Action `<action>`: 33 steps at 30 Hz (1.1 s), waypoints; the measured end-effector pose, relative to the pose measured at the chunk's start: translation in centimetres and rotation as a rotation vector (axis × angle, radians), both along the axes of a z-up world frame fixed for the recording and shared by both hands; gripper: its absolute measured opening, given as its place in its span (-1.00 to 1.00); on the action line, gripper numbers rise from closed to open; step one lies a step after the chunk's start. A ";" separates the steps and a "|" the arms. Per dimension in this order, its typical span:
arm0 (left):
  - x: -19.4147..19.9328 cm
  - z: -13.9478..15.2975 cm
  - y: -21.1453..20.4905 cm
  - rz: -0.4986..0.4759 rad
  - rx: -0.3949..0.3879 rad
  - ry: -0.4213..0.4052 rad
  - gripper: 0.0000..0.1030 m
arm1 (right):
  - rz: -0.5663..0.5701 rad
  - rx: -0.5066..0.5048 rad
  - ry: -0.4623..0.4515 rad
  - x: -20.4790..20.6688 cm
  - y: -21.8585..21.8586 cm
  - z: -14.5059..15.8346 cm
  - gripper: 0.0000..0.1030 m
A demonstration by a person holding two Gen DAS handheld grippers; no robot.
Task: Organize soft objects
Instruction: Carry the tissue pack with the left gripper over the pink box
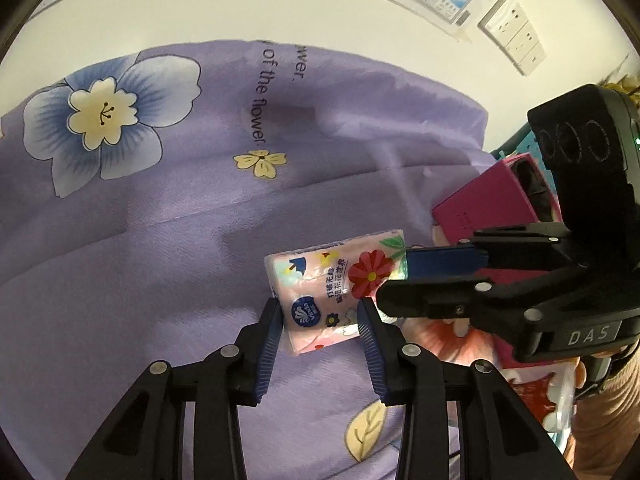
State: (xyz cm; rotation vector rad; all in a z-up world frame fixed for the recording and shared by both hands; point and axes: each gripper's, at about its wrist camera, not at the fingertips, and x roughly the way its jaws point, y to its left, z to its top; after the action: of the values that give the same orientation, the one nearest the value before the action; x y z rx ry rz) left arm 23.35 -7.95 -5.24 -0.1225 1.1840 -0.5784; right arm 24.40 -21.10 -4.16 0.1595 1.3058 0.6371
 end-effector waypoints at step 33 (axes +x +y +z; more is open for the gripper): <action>-11.8 13.3 -2.3 -0.036 -0.110 -0.404 -0.27 | -0.100 0.230 -0.373 -12.7 -6.0 11.1 -0.27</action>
State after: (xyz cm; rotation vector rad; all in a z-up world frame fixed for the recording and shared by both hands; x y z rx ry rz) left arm 11.58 -10.26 8.01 -0.0733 0.7637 -0.6643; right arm 11.69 -27.09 6.92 0.2786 0.8595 0.6933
